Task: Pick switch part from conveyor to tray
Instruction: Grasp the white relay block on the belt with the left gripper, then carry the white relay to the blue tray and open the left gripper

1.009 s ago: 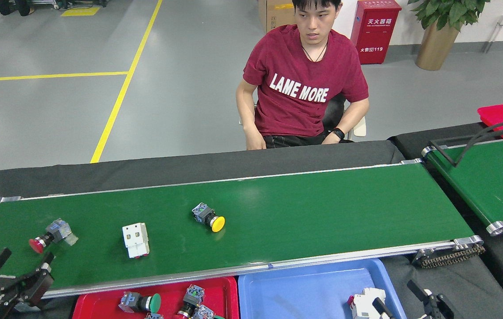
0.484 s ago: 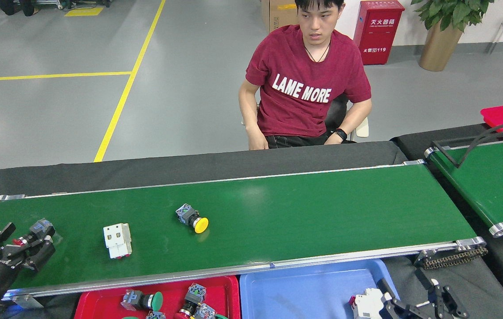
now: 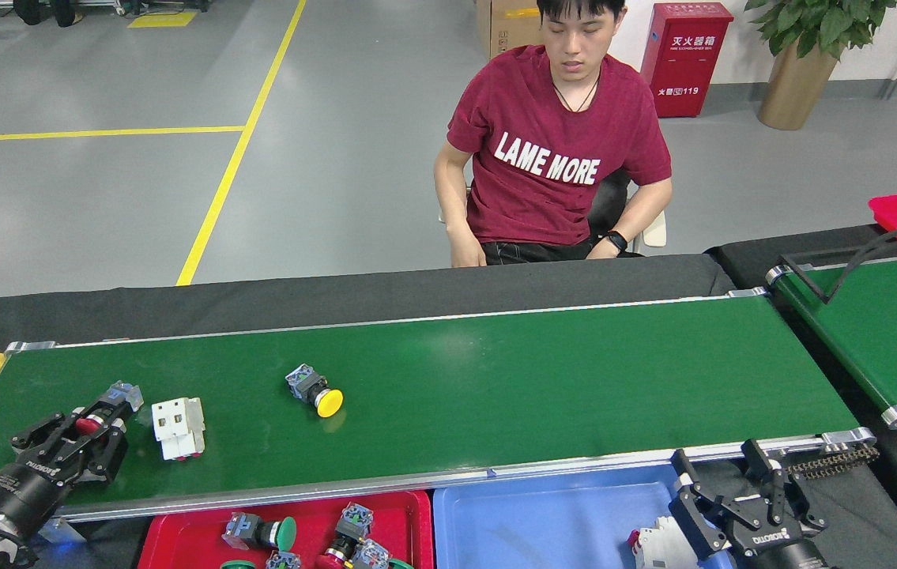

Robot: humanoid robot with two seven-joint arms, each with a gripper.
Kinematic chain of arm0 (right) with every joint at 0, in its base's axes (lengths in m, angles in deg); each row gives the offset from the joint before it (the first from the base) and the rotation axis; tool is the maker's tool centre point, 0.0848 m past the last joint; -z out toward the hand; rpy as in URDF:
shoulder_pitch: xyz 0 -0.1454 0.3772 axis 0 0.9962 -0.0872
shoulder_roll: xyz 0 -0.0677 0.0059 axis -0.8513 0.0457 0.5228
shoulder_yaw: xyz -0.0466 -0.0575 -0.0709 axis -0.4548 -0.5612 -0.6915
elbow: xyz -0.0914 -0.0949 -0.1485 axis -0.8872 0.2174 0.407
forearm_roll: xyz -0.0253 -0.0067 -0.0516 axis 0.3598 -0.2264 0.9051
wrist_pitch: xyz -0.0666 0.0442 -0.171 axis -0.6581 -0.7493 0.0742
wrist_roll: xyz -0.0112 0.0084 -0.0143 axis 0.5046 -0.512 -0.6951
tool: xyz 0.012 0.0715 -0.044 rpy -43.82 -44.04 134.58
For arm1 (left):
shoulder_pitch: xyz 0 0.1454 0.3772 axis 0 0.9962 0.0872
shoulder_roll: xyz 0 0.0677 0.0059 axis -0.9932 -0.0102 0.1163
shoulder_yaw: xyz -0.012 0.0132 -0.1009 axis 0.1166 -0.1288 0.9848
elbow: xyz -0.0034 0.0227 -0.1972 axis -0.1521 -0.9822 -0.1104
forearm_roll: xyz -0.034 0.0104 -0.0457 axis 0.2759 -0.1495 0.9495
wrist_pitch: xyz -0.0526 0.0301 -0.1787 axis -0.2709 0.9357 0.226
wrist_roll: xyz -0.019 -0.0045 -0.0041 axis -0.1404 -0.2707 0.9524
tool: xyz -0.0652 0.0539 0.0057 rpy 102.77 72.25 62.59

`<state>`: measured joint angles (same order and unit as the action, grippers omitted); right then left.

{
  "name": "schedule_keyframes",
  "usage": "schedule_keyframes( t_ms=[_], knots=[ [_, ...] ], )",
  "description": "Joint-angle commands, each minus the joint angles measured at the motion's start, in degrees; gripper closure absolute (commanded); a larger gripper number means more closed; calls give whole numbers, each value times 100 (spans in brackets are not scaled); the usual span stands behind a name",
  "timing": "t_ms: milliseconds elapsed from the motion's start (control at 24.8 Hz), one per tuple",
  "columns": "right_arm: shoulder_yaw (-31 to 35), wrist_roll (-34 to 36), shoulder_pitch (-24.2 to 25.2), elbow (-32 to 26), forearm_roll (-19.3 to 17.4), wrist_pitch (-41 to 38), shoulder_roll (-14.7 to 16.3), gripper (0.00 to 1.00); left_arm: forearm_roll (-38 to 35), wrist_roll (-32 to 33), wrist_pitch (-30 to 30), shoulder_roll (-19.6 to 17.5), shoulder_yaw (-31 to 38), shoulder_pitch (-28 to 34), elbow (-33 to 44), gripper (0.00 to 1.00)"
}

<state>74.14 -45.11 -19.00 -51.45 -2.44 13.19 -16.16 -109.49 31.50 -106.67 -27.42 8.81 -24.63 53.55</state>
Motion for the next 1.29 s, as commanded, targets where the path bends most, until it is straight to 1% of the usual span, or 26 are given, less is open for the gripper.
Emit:
schedule_keyframes(
  t_ms=[0,81,161,202,283,363,484,565,606,646,686,727,767,807,888,1009,1090,1130,1171,1211,1252],
  knots=[
    [2,11,-69,-50,33,100,-13,3,175,-56,-39,-117,85,299,642,95],
    [2,11,-78,-50,33,100,-13,3,289,5,-13,-99,234,939,1573,96],
    [2,20,-87,-50,33,100,-13,3,281,102,22,15,410,1582,2532,96],
    [2,29,-78,-50,33,91,-13,3,289,216,31,129,533,1854,2971,95],
    [2,38,-69,-50,33,91,-22,3,289,506,22,560,858,2346,3928,94],
    [-15,29,-52,-50,33,91,-57,3,272,734,14,894,1052,2794,4781,94],
    [-15,29,-52,-50,33,91,-75,3,228,910,-13,1272,1052,3454,5793,91],
    [-15,29,-61,-50,33,91,-75,3,202,990,-92,1377,964,3753,5793,83],
    [-15,29,-61,-50,33,82,-75,3,175,1104,-101,1369,867,3779,5775,73],
    [-15,29,-61,-50,33,82,-75,3,158,1227,-101,1386,823,3832,5775,56],
    [-15,29,-61,-50,33,82,-75,3,149,1324,-92,1404,841,3849,5775,44],
    [-15,29,-61,-50,33,82,-75,3,149,1376,-66,1439,858,3858,5775,28],
    [-15,29,-61,-50,33,82,-75,3,158,1385,-22,1527,894,3867,5766,3],
    [-15,29,-61,-50,33,82,-75,3,166,1385,14,1624,955,3867,5766,0],
    [-15,29,-69,-50,33,91,-84,3,158,1376,-4,1799,1105,3867,5758,0],
    [-15,29,-69,-50,33,100,-84,3,158,1376,128,1914,1210,3867,5758,0],
    [-15,29,-78,-50,33,109,-84,3,122,1403,585,2221,1500,3893,5766,0],
    [-15,29,-78,-50,42,109,-84,3,70,1411,1051,2415,1711,3946,5740,0],
    [-15,29,-78,-50,33,109,-84,3,17,1411,1499,2520,1869,4008,5740,0],
    [-15,29,-78,-50,33,109,-84,3,8,1411,1763,2546,1948,4131,5740,0],
    [-15,29,-87,-50,33,109,-92,3,17,1411,1824,2555,2001,4289,5758,0]
  ],
)
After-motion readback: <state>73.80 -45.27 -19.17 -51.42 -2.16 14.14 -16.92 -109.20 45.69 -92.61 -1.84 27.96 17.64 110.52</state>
